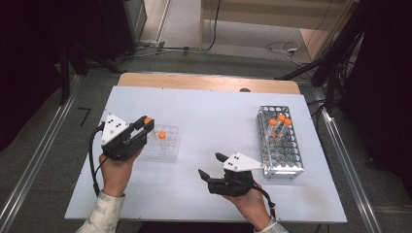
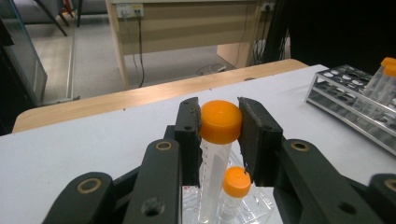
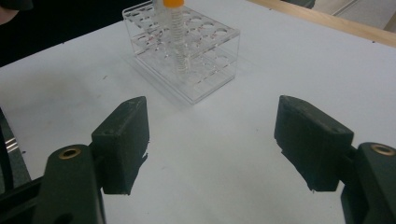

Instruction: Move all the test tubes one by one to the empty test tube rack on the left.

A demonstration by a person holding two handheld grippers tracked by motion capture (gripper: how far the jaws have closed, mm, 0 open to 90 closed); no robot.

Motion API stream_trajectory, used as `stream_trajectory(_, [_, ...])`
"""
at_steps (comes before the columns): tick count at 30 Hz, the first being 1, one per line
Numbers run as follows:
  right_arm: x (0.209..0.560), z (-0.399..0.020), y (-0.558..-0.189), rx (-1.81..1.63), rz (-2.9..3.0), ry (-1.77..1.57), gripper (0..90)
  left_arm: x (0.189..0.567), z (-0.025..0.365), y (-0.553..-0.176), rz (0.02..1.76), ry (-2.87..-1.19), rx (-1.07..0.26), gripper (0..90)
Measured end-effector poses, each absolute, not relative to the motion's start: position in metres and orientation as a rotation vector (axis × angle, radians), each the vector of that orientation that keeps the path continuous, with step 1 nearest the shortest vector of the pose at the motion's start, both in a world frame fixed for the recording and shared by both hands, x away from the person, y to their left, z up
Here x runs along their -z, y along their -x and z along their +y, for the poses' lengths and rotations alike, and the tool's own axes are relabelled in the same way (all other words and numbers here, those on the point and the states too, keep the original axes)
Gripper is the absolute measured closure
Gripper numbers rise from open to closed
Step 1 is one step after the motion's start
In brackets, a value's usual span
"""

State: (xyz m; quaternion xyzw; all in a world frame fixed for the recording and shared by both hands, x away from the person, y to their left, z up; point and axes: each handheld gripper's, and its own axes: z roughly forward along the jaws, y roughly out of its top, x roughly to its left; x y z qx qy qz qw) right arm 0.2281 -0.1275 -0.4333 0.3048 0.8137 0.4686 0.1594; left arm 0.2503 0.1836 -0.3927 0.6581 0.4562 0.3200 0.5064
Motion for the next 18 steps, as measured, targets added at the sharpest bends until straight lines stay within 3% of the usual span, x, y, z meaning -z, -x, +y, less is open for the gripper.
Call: stream_trajectory(18, [0.434,-0.130,-0.228,-1.337,2.324,-0.870,25.1,0.416,0.179,-0.258,1.163,-1.641,-0.760,70.4])
